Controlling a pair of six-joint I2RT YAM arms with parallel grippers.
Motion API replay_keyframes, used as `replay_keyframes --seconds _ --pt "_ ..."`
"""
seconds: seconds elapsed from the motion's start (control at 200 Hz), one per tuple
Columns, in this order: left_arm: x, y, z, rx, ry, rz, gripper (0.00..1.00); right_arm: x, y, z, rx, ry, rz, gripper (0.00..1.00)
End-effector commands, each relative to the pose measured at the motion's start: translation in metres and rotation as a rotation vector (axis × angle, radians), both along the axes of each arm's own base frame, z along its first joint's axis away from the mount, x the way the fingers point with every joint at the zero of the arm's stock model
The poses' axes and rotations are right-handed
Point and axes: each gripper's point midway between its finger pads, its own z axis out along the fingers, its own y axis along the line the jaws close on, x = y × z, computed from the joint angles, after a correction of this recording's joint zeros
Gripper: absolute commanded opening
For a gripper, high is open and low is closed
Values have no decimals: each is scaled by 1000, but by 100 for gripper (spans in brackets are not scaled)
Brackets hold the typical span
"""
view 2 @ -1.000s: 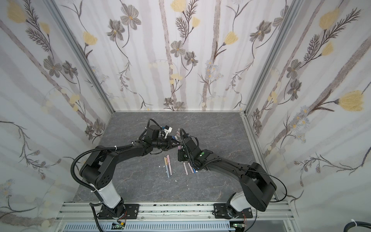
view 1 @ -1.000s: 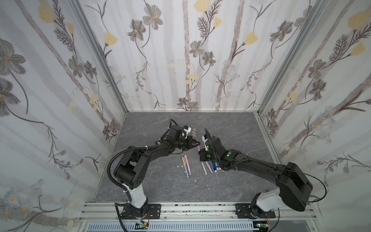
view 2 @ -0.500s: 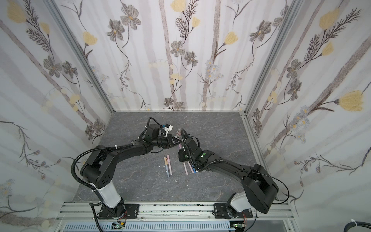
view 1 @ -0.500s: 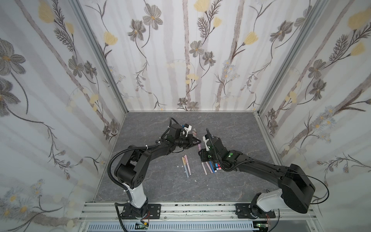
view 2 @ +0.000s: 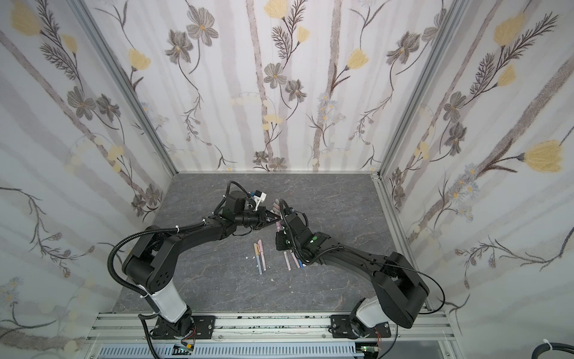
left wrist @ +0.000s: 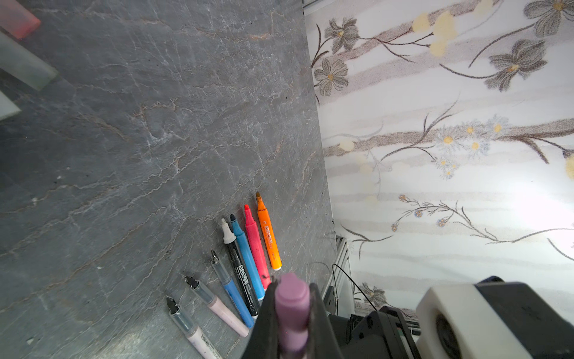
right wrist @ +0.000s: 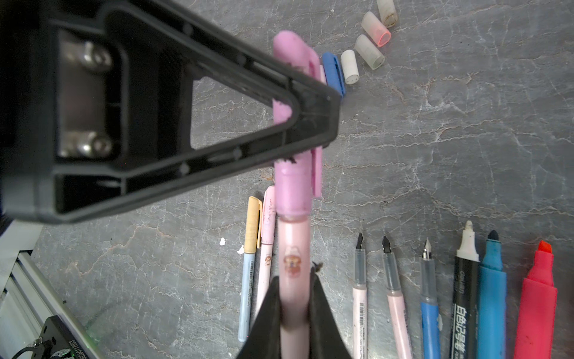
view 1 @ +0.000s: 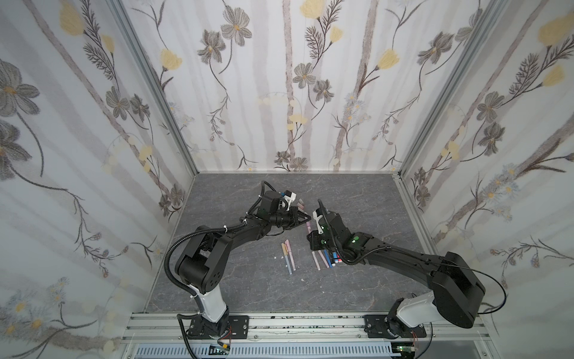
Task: Remove pen caps from pens
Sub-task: Open the pen cap on the pen, then place the pen at the center of the table.
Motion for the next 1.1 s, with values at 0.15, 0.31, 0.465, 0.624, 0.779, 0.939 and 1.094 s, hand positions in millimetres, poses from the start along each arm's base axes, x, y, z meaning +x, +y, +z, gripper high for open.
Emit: replay_keyframes --seconds 0.15,0.31,0.465,0.624,0.779,0.939,1.094 --pt "11 -3 13 -5 -52 -1 0 1 3 2 16 -9 12 0" --pt "32 2 21 42 -86 22 0 -9 1 -2 11 5 23 0" --pt "59 15 28 85 -116 64 0 -21 0 -4 14 15 29 0" --pt "83 28 42 79 -141 100 0 -34 3 -9 10 31 46 0" --pt "94 46 45 76 -143 127 0 -41 6 -18 1 52 48 0" --pt "92 77 22 113 -104 166 0 -45 -2 -45 -84 94 5 0" --pt "79 106 -5 147 -60 194 0 -47 -10 -72 -231 137 -43 0"
